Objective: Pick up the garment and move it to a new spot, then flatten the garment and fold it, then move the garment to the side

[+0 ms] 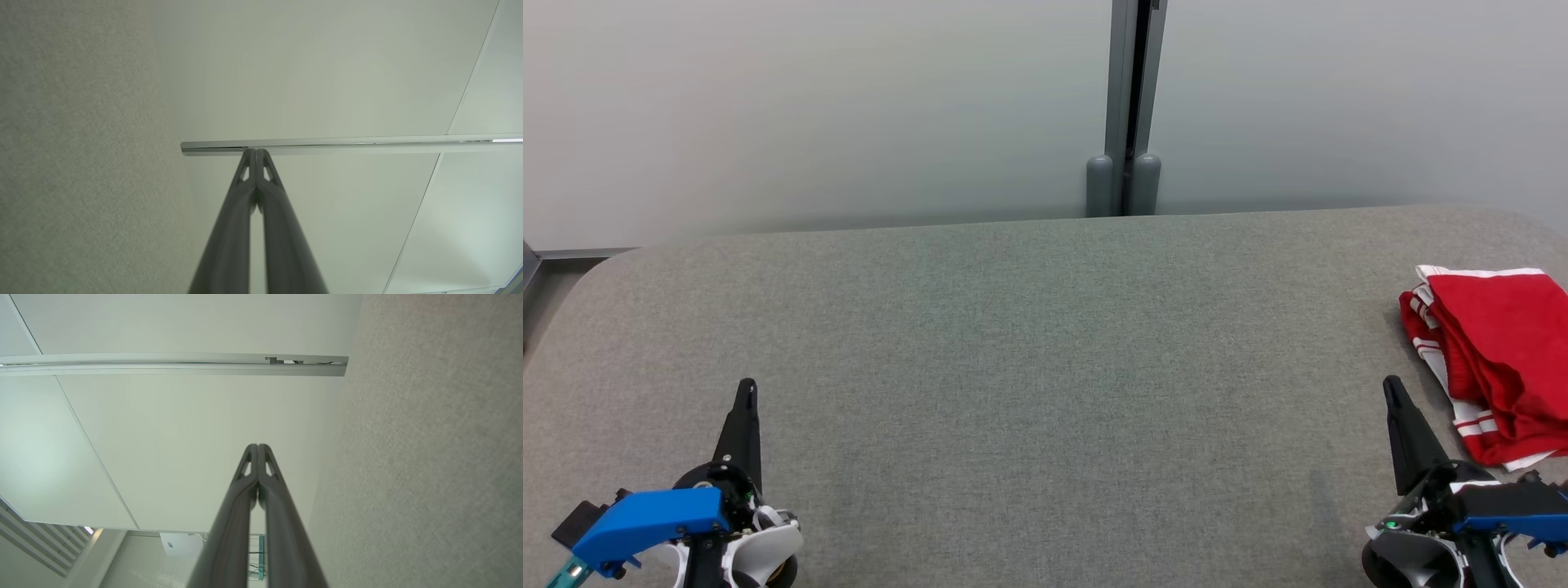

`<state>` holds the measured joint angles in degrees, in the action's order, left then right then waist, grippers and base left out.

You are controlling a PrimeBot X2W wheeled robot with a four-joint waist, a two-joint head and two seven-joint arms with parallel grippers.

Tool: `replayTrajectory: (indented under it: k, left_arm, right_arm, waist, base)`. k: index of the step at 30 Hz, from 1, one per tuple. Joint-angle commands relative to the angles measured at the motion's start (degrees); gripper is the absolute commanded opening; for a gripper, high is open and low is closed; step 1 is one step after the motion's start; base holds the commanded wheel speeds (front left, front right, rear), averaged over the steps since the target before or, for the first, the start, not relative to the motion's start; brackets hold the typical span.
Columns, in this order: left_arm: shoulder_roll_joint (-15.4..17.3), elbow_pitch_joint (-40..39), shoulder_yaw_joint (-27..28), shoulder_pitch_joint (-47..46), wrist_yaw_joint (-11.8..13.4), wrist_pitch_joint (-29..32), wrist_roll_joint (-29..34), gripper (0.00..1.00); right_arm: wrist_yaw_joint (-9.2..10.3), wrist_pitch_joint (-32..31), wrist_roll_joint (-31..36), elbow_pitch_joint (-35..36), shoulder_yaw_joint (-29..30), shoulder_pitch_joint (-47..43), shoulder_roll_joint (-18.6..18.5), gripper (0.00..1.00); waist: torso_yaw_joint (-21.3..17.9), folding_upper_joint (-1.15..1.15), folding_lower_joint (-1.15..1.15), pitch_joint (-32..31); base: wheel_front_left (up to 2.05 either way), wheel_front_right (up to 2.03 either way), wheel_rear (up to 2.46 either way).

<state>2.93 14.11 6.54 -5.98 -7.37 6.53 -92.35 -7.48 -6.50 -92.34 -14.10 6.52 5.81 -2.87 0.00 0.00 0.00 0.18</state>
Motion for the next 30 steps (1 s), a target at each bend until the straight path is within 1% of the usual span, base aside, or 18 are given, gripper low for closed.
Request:
replayTrajectory:
  k: [1, 30]
  left_arm:
    - [-0.1, -0.2, 0.1, -0.5, -0.2, 0.2, -0.1, 0.00]
    - [-0.1, -0.2, 0.1, -0.5, -0.2, 0.2, -0.1, 0.00]
  right_arm:
    - [-0.02, -0.2, -0.1, 0.1, 0.1, 0.8, 0.1, 0.00]
    - [-0.02, -0.2, -0.2, 0.1, 0.1, 0.7, 0.1, 0.00]
  waist:
    - [0.0, 0.00, 0.00, 0.0]
    - [0.0, 0.00, 0.00, 0.0]
  base:
    - [0.00, 0.00, 0.00]
    - [0.00, 0.00, 0.00]
